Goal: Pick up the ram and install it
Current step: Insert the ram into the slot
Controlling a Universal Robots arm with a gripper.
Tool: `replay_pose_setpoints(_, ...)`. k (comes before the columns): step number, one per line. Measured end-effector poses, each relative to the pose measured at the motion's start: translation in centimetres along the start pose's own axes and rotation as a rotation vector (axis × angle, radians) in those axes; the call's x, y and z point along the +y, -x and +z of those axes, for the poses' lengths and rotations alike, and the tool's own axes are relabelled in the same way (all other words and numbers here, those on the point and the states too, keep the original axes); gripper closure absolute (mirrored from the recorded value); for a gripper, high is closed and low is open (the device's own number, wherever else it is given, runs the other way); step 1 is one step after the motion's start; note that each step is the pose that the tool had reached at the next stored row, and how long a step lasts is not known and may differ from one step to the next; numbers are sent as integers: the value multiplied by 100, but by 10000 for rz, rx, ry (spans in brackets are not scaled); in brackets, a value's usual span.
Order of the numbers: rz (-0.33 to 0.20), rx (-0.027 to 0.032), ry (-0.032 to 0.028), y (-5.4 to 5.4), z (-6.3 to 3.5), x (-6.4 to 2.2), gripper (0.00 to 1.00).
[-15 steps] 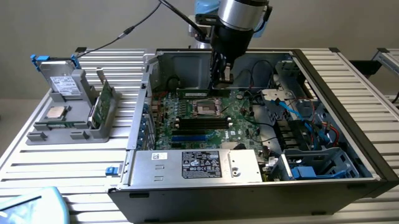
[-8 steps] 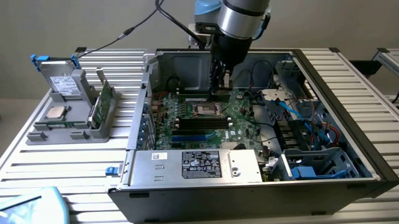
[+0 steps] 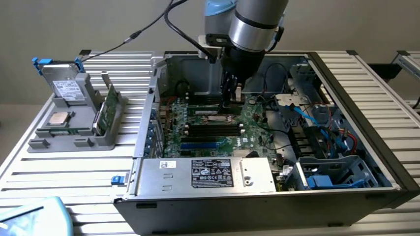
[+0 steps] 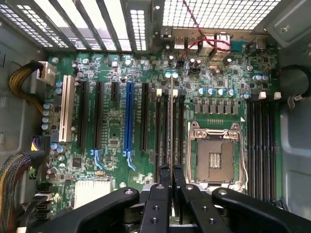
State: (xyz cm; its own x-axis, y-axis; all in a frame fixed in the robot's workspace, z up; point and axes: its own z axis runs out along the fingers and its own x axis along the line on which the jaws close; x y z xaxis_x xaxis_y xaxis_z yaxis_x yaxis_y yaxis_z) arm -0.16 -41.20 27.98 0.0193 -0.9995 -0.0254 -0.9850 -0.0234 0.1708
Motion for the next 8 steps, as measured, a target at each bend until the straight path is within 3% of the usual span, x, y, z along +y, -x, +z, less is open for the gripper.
replay_pose_setpoints(8, 13, -4, -1, -75, 126, -40, 87)
